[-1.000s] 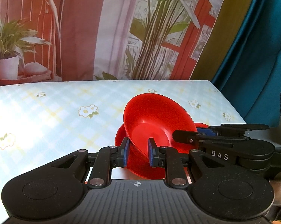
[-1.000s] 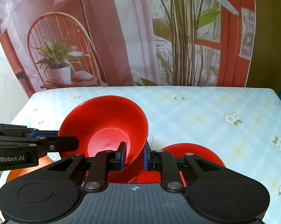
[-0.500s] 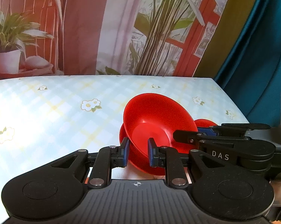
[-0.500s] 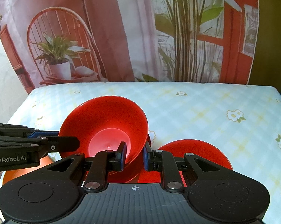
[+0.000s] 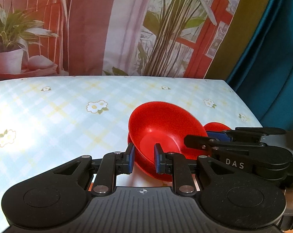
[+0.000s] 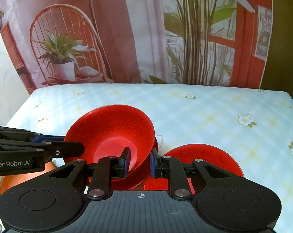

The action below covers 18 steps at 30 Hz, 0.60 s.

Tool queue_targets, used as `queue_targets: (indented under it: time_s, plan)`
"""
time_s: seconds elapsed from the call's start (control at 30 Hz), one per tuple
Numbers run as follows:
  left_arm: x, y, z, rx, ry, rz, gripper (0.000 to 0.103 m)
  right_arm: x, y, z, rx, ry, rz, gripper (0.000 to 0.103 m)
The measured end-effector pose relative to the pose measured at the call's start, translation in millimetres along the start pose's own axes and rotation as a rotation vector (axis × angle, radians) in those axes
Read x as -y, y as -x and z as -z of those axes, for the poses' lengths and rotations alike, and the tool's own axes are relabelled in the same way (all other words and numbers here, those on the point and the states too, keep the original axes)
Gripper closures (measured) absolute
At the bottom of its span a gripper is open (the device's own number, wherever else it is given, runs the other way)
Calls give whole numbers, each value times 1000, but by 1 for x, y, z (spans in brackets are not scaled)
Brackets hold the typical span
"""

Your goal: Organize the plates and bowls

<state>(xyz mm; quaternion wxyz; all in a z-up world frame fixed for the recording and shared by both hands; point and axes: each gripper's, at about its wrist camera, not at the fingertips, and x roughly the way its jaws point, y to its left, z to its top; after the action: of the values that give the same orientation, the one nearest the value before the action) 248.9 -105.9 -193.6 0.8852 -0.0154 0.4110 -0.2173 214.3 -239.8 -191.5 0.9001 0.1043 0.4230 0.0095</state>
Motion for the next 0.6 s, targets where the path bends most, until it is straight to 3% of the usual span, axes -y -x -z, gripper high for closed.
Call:
queue_targets:
  time_s: [0.6]
  plan:
    - [10, 10, 2, 36, -18, -25, 81, 18, 18, -1, 38, -6, 13, 79]
